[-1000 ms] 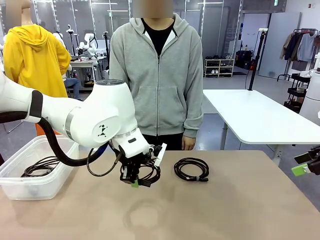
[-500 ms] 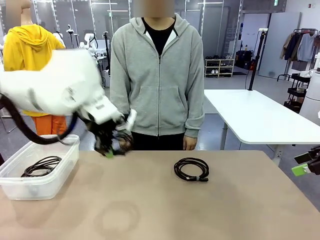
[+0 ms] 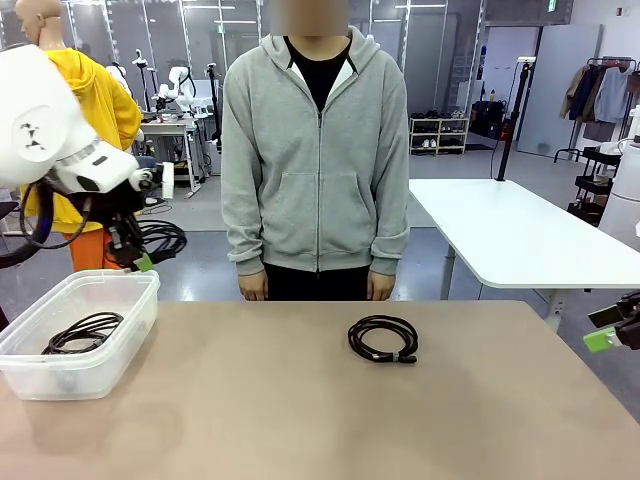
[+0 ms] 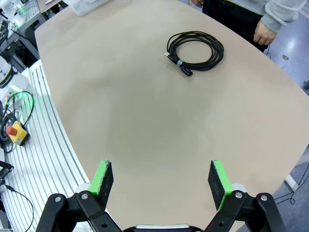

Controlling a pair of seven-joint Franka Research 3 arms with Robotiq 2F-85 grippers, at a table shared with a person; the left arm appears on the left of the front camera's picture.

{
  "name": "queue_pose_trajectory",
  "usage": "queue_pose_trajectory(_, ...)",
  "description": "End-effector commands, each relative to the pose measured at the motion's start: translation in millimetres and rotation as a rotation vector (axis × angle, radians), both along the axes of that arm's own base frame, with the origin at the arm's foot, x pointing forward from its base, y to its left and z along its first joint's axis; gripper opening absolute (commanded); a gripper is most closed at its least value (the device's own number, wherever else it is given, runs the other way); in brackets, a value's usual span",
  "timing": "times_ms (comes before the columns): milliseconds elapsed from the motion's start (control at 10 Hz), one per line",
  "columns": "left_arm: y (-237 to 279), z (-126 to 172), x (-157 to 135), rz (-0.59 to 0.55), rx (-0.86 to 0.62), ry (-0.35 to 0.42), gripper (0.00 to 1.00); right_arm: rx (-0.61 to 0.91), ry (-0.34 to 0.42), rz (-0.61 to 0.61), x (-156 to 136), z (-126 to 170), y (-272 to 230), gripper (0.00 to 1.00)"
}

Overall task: Organize and store the cables.
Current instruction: Place the USB Extension Cable into the Organizing box.

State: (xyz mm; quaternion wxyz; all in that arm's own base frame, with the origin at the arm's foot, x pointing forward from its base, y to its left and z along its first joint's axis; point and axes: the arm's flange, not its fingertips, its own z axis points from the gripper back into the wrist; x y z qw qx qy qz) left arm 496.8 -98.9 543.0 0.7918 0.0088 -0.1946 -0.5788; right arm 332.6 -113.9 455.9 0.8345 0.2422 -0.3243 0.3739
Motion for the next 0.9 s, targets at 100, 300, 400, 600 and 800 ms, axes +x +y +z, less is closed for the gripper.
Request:
queue_pose_trajectory(100,50,-24,3,0.171,-0.129,-0.019,0.15,-0.008,0.001,0.012,-4,0,-1,1.0)
queue_pose_trajectory(300,84,-50,10,0.287,-0.128,-0.01,0.15,-0.008,0.001,0.012,-4,0,-1,1.0)
queue_pose_trajectory(400,97,-64,11,0.341,-0.139,0.006,0.15,-0.008,0.001,0.012,-4,0,-1,1.0)
queue_pose_trajectory(600,115,-86,16,0.425,-0.194,0.024,0.15,-0.008,0.001,0.012,-4,0,-1,1.0)
queue_pose_trajectory(800,125,-103,23,0.482,-0.222,0.055,0.15,-0.008,0.001,0.012,-4,0,-1,1.0)
